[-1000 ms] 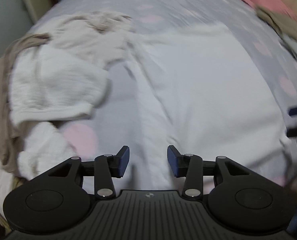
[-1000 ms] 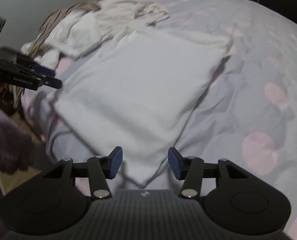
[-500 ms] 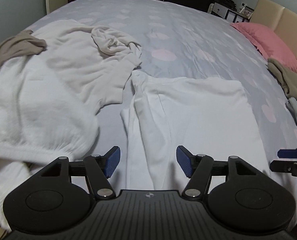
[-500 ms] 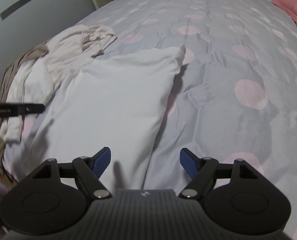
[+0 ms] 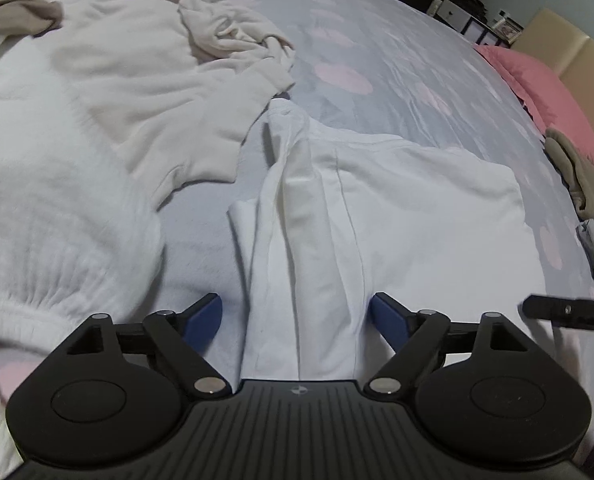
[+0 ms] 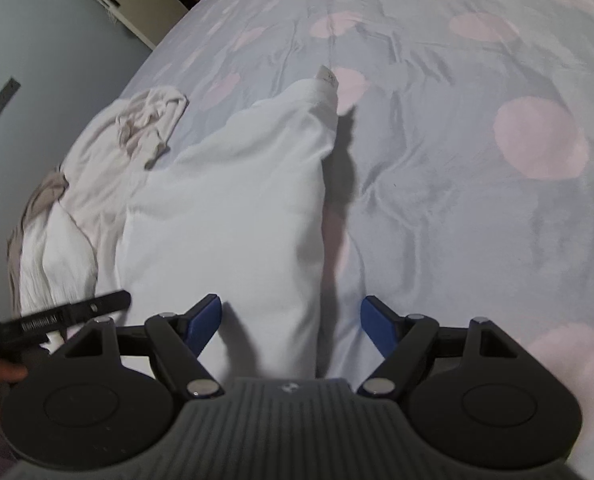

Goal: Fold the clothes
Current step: 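Grasp the folded T-shirt with the left gripper and lift it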

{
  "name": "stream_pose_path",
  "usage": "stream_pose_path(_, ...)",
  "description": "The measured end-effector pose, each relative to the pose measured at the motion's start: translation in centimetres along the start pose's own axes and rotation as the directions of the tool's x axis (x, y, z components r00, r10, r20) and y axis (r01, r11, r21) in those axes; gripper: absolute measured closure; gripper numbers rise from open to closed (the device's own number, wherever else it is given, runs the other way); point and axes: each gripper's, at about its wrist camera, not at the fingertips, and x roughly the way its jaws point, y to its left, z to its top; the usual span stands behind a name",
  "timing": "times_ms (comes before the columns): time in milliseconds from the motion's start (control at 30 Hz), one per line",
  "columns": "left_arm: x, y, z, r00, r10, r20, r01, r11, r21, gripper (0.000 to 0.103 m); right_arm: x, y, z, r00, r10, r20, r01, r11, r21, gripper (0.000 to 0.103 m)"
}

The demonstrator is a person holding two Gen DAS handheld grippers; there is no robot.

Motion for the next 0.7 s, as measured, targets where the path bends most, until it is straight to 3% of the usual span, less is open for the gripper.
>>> stream_pose_path(267,1.1,-1.8,0.8,0.999,-0.006,0.051,0.001,0.995,0.096,0.027,1.9,1.4,1.1,1.000,0.021,0.016,-0.019,0.995,-0.096,0.030)
stream_pose_path(567,0.5,-2.2,1.0,0.996,-0.027,0.089,0.017,0.993,0.113,0.073,1.6,0.8,1.3,0.998,0.044,0.053,-0.041,0.998,-0.050,0.077)
stream_pose_path(600,0.3,-2.4,1.0,0.995,-0.024,0.094,0.013,0.993,0.119,0.082,1.4,1.2,1.3,0.997,0.045,0.062,-0.041,0.997,-0.061,0.078)
stream_pose_path(700,-0.4,-3.3,0.9,0.993,0.000,0.116,-0.017,0.989,0.145,0.088,0.7,2.2,1.1,0.995,0.047,0.090,-0.039,0.995,-0.096,0.081)
